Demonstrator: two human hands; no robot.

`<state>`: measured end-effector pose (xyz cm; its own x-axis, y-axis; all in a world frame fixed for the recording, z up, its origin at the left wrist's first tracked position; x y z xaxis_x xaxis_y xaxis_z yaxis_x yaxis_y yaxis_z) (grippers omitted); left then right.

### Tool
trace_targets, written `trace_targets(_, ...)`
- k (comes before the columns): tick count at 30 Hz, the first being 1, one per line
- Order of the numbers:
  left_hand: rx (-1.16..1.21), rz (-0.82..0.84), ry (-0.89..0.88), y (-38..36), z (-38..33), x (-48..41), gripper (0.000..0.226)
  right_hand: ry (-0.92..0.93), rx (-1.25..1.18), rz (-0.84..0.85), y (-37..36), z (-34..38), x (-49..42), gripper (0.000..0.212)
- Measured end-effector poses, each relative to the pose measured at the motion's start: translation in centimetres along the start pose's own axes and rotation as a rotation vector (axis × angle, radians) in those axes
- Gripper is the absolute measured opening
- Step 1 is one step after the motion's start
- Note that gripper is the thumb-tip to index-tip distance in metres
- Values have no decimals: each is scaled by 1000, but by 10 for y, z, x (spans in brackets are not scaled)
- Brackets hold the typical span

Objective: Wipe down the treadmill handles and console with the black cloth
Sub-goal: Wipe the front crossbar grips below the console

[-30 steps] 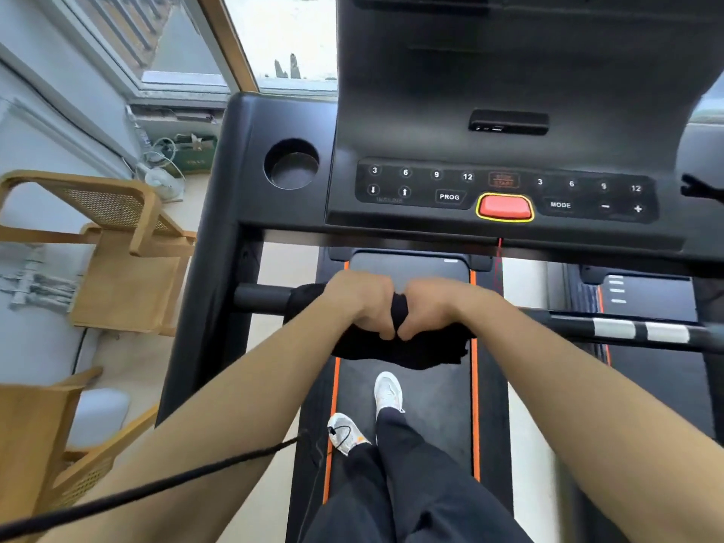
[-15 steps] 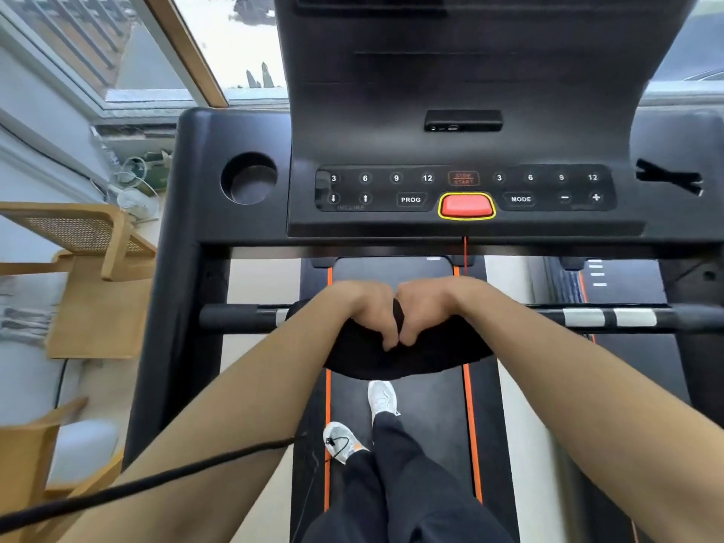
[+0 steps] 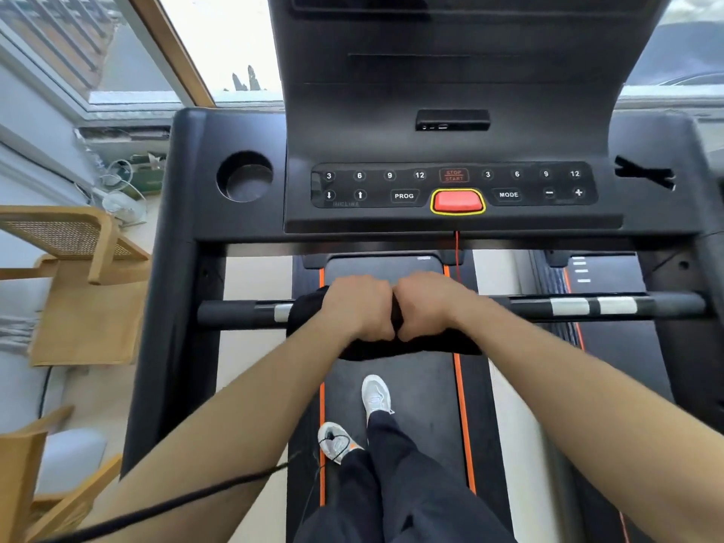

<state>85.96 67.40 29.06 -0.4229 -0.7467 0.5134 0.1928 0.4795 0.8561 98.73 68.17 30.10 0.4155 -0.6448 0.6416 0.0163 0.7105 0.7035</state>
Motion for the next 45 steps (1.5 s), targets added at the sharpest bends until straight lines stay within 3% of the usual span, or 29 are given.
trace_targets(2, 115, 266, -44, 15, 6, -10, 32, -30, -161, 205, 14, 0, -5, 23)
trace_targets(3, 140, 321, -49, 17, 7, -12, 32, -47, -217, 243, 16, 0, -7, 24)
trace_targets(5, 125, 272, -16, 16, 7, -8, 33, -58, -212, 206, 14, 1, -5, 24)
trace_targets(7, 26, 8, 18, 6, 3, 6, 30, -66, -98, -19, -2, 0, 0, 26)
trace_targets(9, -37, -281, 34, -10, 0, 22, 27, -55, 78, -380, -27, -3, 8, 31)
trace_targets(12, -27, -438, -6, -29, 0, 40, 39, -24, 177, -746, -60, 0, 19, 28)
trace_targets(14, 90, -482, -29, -27, 2, 49, 50, -54, 142, -829, -69, 10, 24, 27)
trace_targets(17, 361, -498, 28, -11, 6, 59, 37, -51, 65, -831, -76, 24, 36, 51)
trace_targets(19, 327, -495, 111, -8, 13, 60, 38, -24, 1, -820, -77, 27, 49, 63)
trace_targets(22, 214, -458, 209, -11, 24, 62, 36, 2, -121, -851, -71, 26, 65, 51)
trace_targets(26, 249, -460, 148, -10, 29, 70, 34, -33, -203, -837, -53, 24, 73, 24)
trace_targets(31, 213, -397, 201, -6, 22, 79, 39, -136, -115, -579, -32, 25, 62, 54)
trace_targets(34, 153, -400, 258, 3, 11, 84, 32, -104, -44, -555, -22, 27, 57, 35)
trace_targets(38, 29, -461, 188, 25, -4, 89, 27, 90, -67, -693, -18, 18, 73, 21)
trace_targets(41, 110, -471, 21, 45, -21, 87, 29, 185, -362, -620, -13, -3, 102, 19)
trace_targets(43, 322, -340, -45, 61, -38, 82, 20, 140, -614, -524, -11, -26, 122, 14)
trace_targets(45, 509, -172, -47, 72, -56, 70, 22, 130, -759, -538, -8, -53, 142, 11)
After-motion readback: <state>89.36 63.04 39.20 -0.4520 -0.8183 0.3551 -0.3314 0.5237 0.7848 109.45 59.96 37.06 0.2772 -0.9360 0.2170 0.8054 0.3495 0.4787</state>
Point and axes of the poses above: each hand's wrist, its own x-axis away from the middle knuckle, its own y-axis out of the back of the hand, z = x × y, the point moved 1 cm from there along -x, towards the middle knuckle, and after that the axes turned 7 degrees about -x, right-handed, at the moved point
